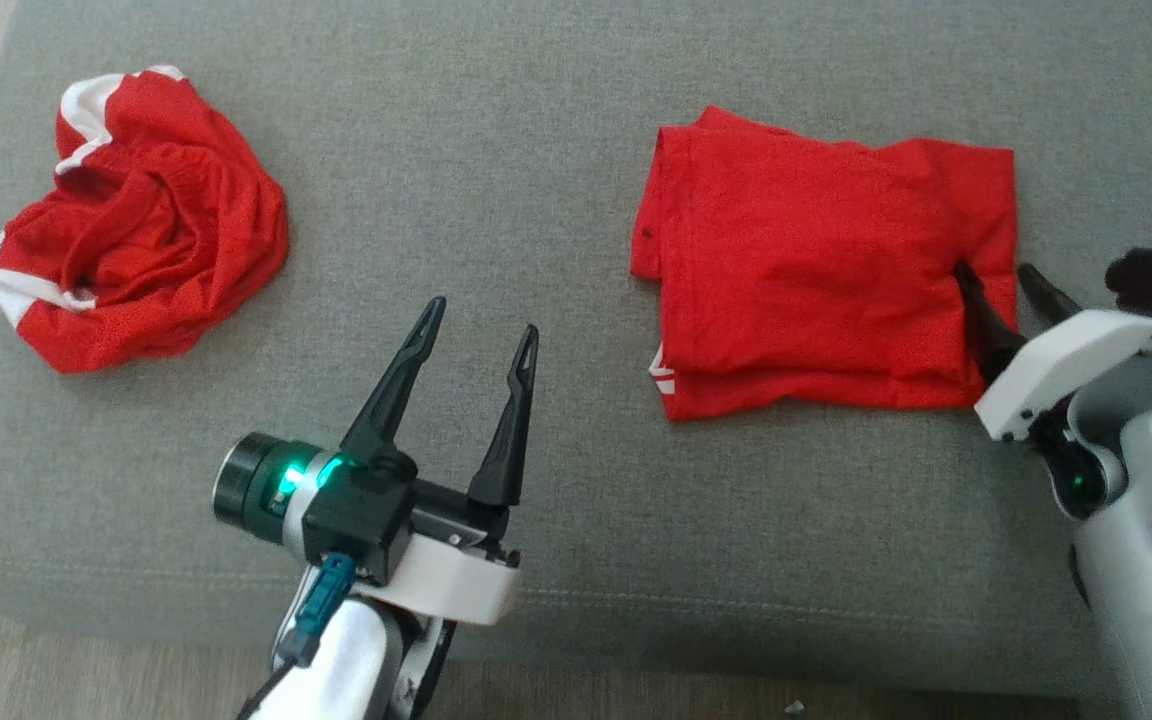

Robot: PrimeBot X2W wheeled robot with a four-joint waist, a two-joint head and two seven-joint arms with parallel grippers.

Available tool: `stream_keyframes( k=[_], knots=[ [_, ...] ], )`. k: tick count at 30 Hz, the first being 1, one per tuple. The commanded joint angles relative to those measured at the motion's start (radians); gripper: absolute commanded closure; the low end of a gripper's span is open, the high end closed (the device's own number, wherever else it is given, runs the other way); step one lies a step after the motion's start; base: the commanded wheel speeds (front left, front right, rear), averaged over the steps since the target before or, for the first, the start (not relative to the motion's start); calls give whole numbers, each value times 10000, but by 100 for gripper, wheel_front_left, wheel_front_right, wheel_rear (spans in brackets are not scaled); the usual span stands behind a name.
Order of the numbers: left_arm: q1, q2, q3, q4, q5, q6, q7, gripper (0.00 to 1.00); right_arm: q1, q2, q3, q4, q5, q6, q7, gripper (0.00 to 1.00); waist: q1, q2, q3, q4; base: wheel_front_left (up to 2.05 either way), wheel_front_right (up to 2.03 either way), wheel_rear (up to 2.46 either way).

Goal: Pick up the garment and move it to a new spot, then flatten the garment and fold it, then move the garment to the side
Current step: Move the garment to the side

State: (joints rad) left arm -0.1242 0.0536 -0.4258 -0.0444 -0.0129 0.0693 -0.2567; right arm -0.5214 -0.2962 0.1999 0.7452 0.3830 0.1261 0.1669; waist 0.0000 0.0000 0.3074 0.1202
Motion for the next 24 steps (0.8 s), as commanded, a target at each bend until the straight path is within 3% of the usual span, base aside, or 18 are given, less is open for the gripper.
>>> stream_keyframes(
  k=[1,2,3,8,15,24],
  knots=[
    [-314,-33,229,-357,37,51,-51,0,-153,-44,344,-123,178,46,124,4,0,0,61,3,0,0,0],
    [-341,-33,207,-350,28,60,-51,0,-196,-50,460,-99,262,46,160,65,0,0,76,-6,0,0,0],
    [-370,-33,186,-347,19,70,-51,0,-231,-73,613,-109,348,46,175,100,0,0,85,-19,0,0,0],
    [-458,-33,182,-432,2,126,-51,0,-567,-456,757,-222,597,46,-221,100,0,0,125,-247,0,0,0],
    [-564,20,203,-801,37,31,-51,0,-1427,-1364,-120,-135,188,46,-919,100,0,0,523,-893,0,0,0],
    [-1137,305,11,-1382,311,-79,-51,0,-2398,-2500,-1166,-380,-372,46,-611,100,0,0,1385,-1662,0,0,0]
  ],
)
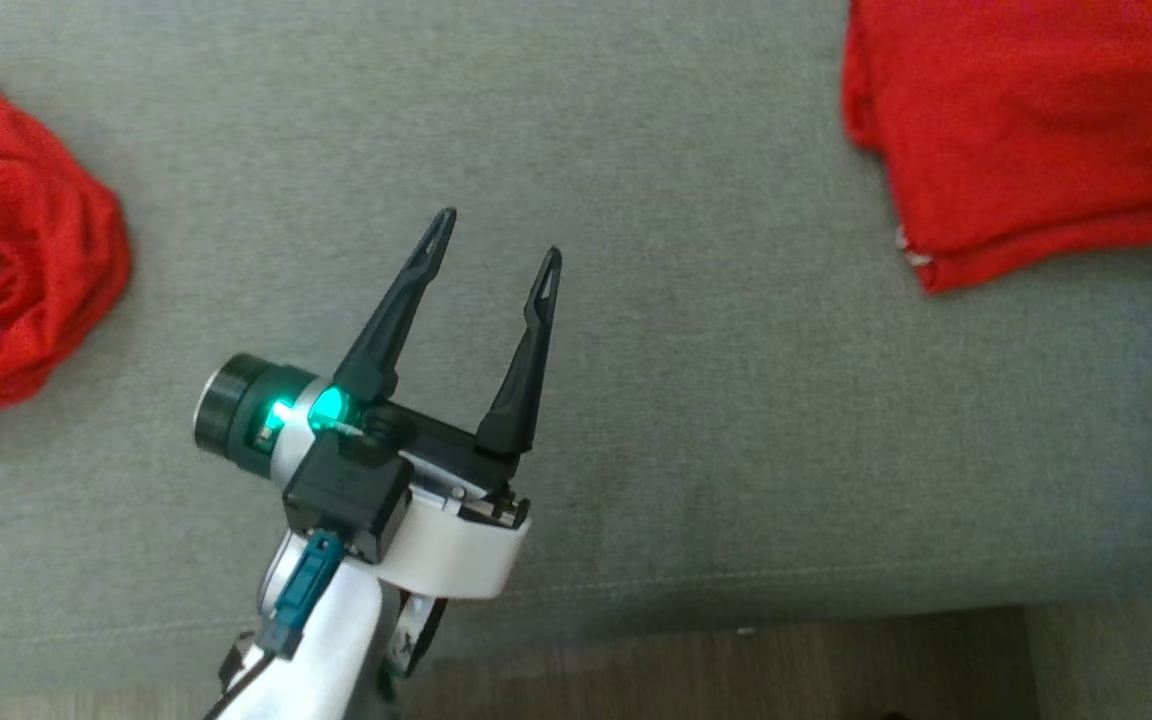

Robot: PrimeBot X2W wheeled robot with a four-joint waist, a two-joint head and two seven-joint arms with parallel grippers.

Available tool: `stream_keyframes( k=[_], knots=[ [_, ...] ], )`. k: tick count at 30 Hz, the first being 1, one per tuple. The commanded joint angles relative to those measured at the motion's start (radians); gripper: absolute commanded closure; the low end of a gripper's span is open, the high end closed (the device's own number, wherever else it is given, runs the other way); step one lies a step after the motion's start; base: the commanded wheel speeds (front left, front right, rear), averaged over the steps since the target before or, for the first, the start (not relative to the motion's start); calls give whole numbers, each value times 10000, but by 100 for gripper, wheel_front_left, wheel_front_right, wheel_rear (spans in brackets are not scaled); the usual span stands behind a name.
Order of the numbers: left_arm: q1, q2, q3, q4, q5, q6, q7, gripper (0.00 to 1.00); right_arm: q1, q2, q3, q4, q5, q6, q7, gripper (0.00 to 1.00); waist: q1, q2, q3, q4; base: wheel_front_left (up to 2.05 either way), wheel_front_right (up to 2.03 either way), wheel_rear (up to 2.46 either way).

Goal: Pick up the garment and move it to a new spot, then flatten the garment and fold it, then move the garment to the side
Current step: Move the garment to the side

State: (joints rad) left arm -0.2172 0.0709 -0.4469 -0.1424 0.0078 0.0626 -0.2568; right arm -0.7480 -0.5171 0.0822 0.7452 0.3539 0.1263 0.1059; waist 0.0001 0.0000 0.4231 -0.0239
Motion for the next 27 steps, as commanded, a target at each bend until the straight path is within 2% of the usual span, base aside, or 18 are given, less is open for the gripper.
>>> stream_keyframes(
  k=[1,9,14,16,20,22,23,27],
  knots=[
    [-263,172,196,-454,121,-11,-49,0,-179,-397,-111,-482,-124,44,101,100,-1,0,302,-287,0,0,0],
    [-536,398,-19,-586,134,88,-49,0,-108,-1138,-1314,-1534,-757,44,837,100,-1,0,696,-495,0,0,0],
    [-612,474,-118,-624,112,156,-49,0,33,-1287,-1976,-2072,-1313,44,1043,100,-1,0,880,-533,0,0,0],
    [-683,498,-179,-624,100,170,-49,0,34,-1264,-2478,-2324,-1813,44,961,0,-1,0,975,-531,0,0,0],
    [-851,502,-289,-546,44,184,-49,0,106,-939,-3106,-2983,-3069,44,426,0,-1,0,1009,-447,0,0,0],
    [-879,463,-331,-434,-37,240,-49,0,356,-389,-3263,-3568,-3915,44,-129,0,-1,0,745,-280,0,0,0],
    [-879,463,-331,-434,-37,240,-49,0,356,-389,-3263,-3568,-3915,44,-129,0,-1,0,745,-280,0,0,0],
    [-661,396,-258,-199,-216,391,-49,0,993,797,-2834,-4232,-4067,44,-951,0,-1,0,98,-67,0,0,0]
  ],
)
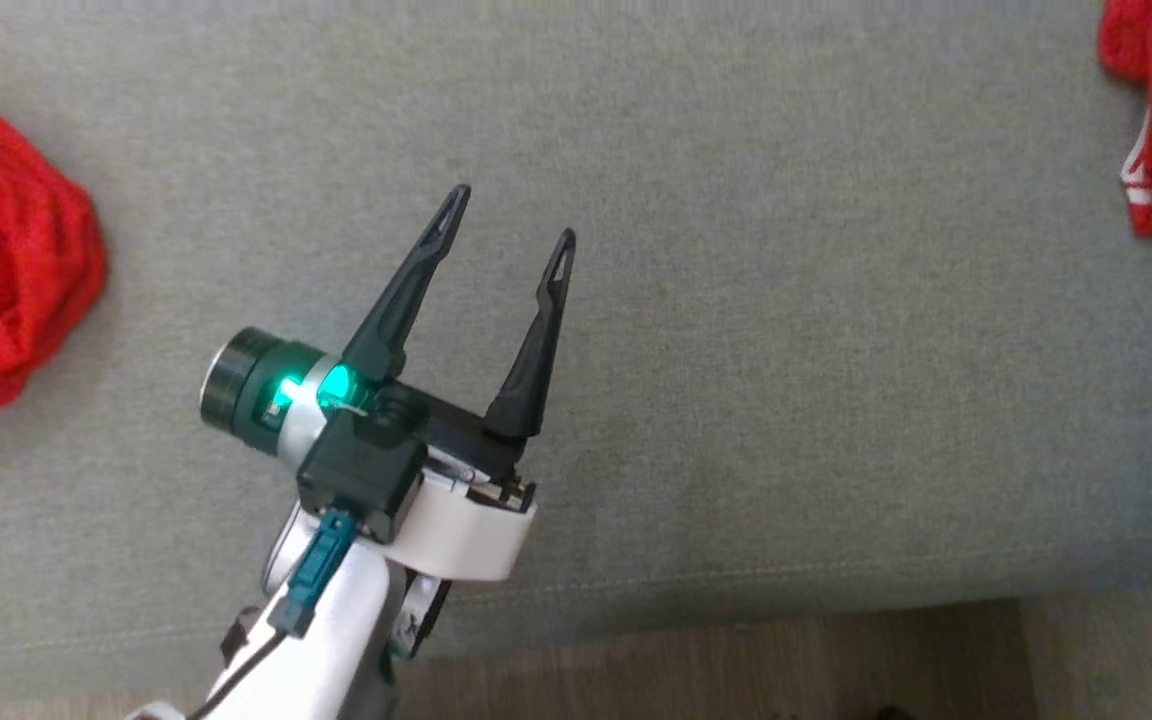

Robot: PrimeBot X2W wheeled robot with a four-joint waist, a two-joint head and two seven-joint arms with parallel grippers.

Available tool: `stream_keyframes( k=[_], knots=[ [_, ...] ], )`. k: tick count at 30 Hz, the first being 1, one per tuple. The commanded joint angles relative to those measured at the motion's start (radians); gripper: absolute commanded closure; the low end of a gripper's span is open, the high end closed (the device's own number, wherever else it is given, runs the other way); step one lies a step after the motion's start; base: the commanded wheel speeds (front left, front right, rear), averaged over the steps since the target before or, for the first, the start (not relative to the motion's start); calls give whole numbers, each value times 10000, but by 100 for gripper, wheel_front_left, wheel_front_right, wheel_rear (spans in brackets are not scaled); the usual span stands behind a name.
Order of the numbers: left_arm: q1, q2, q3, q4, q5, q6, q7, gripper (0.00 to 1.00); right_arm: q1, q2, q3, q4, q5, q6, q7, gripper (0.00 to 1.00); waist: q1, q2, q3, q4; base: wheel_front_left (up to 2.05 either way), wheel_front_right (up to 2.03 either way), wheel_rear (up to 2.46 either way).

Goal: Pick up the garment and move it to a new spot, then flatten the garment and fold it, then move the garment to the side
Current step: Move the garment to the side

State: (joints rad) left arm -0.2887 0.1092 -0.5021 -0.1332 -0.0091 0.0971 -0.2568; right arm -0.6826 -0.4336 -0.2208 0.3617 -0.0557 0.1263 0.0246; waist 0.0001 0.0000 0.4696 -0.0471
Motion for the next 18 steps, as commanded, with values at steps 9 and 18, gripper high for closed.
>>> stream_keyframes(
  k=[9,18],
  knots=[
    [1019,-267,901,968,-839,204,-49,0,2747,2310,1708,-856,1447,44,-2314,0,-1,0,-2335,639,0,0,0],
    [2111,-500,1967,1277,-1242,-118,-49,0,5616,3612,2116,-2940,1907,44,-2860,0,-1,0,-3984,763,0,0,0]
  ],
)
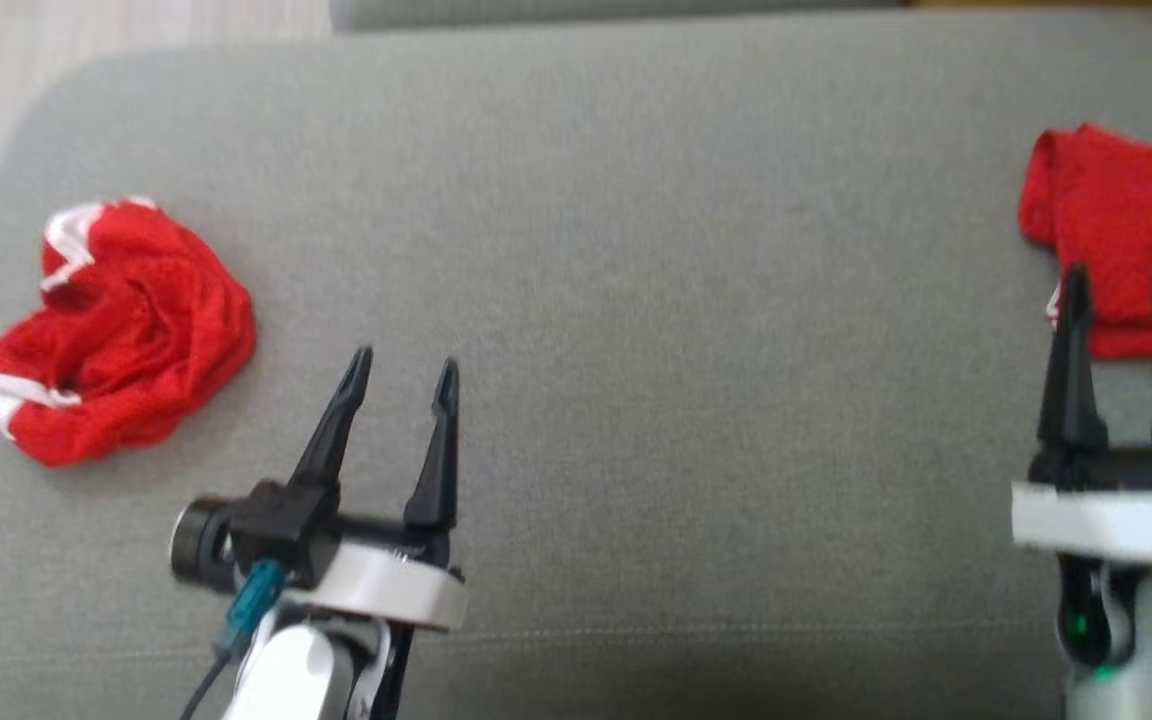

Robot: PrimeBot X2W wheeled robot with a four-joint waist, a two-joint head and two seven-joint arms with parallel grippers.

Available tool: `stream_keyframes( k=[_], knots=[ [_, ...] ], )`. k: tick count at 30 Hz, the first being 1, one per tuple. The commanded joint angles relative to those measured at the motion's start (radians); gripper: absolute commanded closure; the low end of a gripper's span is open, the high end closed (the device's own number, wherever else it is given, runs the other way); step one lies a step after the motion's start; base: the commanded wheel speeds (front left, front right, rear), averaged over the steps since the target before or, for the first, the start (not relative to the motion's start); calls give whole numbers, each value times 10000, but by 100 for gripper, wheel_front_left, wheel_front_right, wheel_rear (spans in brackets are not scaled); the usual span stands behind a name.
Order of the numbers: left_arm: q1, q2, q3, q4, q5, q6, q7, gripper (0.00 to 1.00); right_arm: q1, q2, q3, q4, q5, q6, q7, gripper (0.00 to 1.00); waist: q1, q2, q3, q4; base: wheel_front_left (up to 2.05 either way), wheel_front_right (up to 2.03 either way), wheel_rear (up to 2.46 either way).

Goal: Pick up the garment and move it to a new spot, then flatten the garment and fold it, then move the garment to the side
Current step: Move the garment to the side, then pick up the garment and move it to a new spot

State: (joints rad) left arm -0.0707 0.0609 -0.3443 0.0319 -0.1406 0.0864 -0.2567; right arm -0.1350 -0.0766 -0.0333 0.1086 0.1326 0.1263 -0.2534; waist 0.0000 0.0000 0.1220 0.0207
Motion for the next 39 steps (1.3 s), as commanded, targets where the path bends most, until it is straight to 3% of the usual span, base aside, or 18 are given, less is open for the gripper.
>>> stream_keyframes(
  k=[1,11,29,39],
  knots=[
    [72,-30,488,-453,124,-10,-51,0,444,85,248,-622,19,44,-80,0,0,0,-649,83,0,0,0],
    [1035,-95,1292,-511,435,48,-51,0,1966,222,688,-778,-410,44,-82,0,0,0,-1235,147,0,0,0],
    [1038,-105,1176,-58,525,-148,-51,0,2104,262,704,-586,243,44,-83,0,0,0,-1384,529,0,0,0],
    [930,-106,1158,-260,568,89,-51,0,2086,263,1125,-699,251,44,-83,0,0,0,-1284,1445,0,0,0]
  ],
)
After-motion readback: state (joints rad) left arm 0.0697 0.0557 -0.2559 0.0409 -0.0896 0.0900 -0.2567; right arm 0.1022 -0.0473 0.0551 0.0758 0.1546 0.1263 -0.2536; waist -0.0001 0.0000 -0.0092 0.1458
